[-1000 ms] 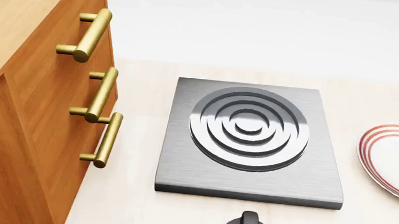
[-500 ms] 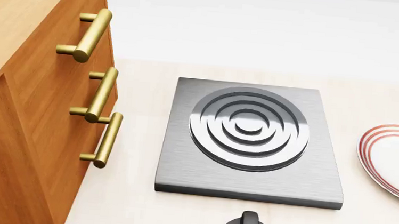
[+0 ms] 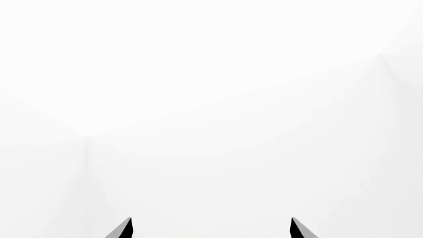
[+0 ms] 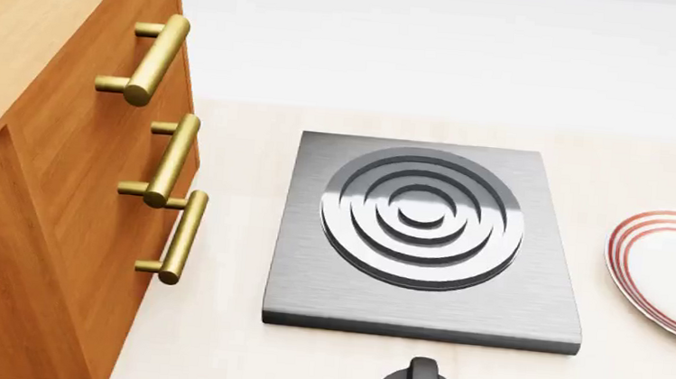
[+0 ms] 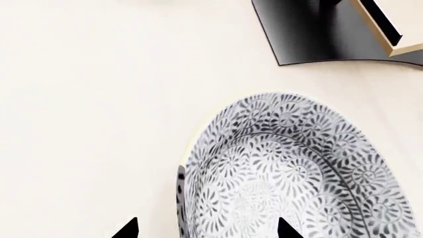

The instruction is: Put the bowl on the stove.

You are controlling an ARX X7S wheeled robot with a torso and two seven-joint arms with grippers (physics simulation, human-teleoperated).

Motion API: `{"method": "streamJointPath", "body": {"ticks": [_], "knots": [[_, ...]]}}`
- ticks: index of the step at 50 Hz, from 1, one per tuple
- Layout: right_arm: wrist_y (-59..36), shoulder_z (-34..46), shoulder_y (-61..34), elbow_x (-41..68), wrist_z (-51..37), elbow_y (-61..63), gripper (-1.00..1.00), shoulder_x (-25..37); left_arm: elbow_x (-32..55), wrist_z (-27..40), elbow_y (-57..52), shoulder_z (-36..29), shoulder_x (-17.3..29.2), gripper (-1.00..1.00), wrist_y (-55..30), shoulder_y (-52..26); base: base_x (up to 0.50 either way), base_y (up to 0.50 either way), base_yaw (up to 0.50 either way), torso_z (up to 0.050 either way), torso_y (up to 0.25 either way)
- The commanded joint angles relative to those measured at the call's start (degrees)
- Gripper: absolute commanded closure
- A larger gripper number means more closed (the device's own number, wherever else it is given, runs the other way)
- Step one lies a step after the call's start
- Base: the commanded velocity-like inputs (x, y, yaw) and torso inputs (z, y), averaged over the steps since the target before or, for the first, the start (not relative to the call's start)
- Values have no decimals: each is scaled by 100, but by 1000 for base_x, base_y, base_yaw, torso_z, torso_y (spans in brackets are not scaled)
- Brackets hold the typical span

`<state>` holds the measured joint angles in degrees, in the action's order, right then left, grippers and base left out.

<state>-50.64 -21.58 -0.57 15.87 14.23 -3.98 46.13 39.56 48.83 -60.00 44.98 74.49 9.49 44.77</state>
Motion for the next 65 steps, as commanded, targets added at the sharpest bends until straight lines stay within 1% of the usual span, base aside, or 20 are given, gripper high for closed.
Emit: {"method": "streamJointPath", "body": {"ticks": [1,5,6,7,8,9,20,24,26,28,36,40,43,45,48,49,52,56,59,65], "knots": [[113,11,-91,-128,-30,-180,-100,-261,-142,-90,1,114,-121,-100,165,13,0,0,0,0,0],[282,-13,-39,-161,-45,-156,-100,-285,-132,-113,1,132,-149,-100,165,13,0,0,0,0,0],[427,-4,-17,-239,-116,-162,100,-296,-136,-110,1,128,-151,-100,166,13,0,0,0,0,0],[396,-40,-6,-191,-76,-127,100,-297,-140,-107,1,124,-149,-100,161,13,0,0,0,0,0],[624,-35,114,-228,-27,-33,100,-292,-142,-107,1,124,-150,-100,167,13,0,0,0,0,0],[508,-77,74,-194,-48,-35,100,-293,-145,-99,1,118,-143,-100,167,13,0,0,0,0,0],[645,-94,-30,-279,-60,138,100,-68,-166,-107,1,113,-178,-100,168,13,0,0,0,0,0],[488,-159,-10,-187,51,492,100,68,-149,-128,1,134,-210,-100,166,13,0,0,0,0,0],[652,-87,-21,-245,114,521,100,180,-158,-111,1,124,-199,-100,168,13,0,0,0,0,0],[577,-135,-146,-143,231,729,100,324,-160,-84,1,112,-179,-100,164,12,0,0,0,0,0],[461,102,-651,-157,405,1287,100,975,-179,-36,1,88,-163,-100,158,11,0,0,0,0,0],[418,258,-1004,-86,513,1516,100,1219,-165,-33,1,104,-157,-100,156,11,0,0,0,0,0],[540,601,-1448,-135,526,1604,100,1399,-173,-9,1,80,-142,-100,155,10,0,0,0,0,0],[535,950,-1949,-110,586,1701,100,1513,-180,7,1,60,-131,-100,152,9,0,0,0,0,0],[532,1300,-2434,-102,653,1734,100,1563,-179,1,1,66,-142,-100,155,9,0,0,0,0,0],[449,1494,-2700,-101,675,1722,100,1559,-186,2,1,58,-143,-100,154,9,0,0,0,0,0],[410,1798,-3083,-100,765,1703,100,1532,-200,16,1,32,-127,-100,162,8,0,0,0,0,0],[434,2108,-3609,-128,827,1582,100,1401,-190,27,1,39,-105,-100,167,8,0,0,0,0,0],[319,2411,-4183,-200,815,1406,100,1207,-209,37,2,10,-113,-100,155,7,0,0,0,0,0],[362,2624,-4504,-254,844,1290,100,1059,-209,20,1,28,-142,-100,155,8,0,0,0,0,0]]}}
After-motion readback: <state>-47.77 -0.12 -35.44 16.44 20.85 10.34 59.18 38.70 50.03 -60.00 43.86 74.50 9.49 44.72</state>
